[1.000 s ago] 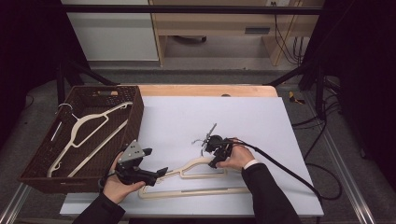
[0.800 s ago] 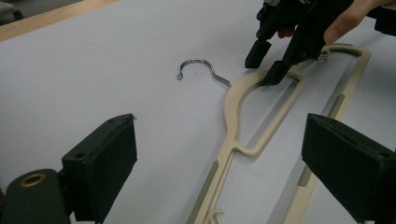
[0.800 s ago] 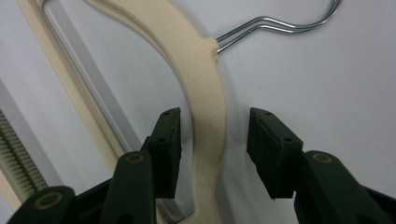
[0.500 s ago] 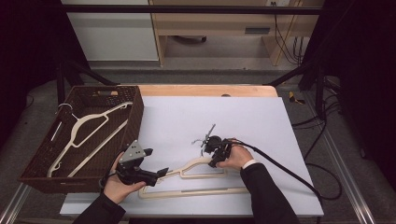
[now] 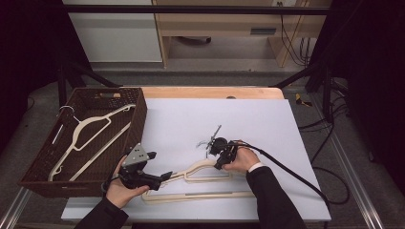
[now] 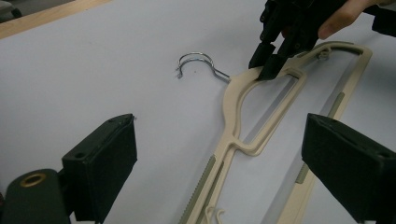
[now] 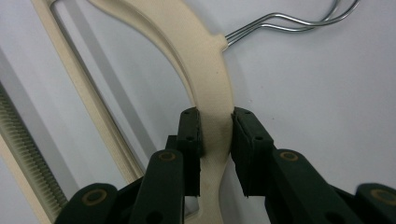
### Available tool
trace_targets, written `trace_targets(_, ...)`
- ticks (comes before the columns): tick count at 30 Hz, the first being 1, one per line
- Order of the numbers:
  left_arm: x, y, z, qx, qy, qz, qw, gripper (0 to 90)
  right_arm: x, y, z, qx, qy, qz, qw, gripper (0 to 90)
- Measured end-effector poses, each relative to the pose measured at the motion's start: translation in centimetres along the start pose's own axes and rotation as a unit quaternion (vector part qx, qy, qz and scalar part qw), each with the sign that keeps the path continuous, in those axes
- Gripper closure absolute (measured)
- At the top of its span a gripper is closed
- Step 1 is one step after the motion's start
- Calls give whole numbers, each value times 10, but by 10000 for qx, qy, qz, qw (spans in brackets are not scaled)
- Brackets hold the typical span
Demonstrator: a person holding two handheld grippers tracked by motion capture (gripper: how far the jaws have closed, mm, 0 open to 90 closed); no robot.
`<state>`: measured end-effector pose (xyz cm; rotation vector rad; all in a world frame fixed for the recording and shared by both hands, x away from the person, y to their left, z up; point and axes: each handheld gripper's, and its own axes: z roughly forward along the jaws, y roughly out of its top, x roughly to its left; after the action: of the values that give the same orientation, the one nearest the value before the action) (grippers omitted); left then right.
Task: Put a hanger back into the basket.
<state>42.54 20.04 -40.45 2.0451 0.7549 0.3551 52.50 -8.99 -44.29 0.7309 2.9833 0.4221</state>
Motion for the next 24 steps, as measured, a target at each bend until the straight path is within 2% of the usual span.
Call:
trace_targets(5, 0, 0, 0, 0, 1, 6, 10000, 102, -1, -1, -4, 31, -27, 54, 10000, 741)
trace_targets(11, 0, 0, -1, -15, -3, -7, 10000, 101, 0, -1, -8, 82, 101, 103, 9999, 743)
trace_targets(17, 0, 2, -3, -45, -19, -11, 10000, 102, 1, -2, -18, -29, 132, 45, 9999, 744)
trace_targets(18, 0, 2, -4, -65, -23, -26, 10000, 102, 3, -3, -21, -30, 155, 135, 9998, 744)
trace_targets(22, 0, 5, -9, -113, -69, -37, 9999, 105, 4, -5, -30, -193, 105, -35, 9998, 744)
trace_targets(24, 0, 7, -11, -168, -109, -51, 9998, 106, 9, -6, -38, -230, 52, -38, 9997, 744)
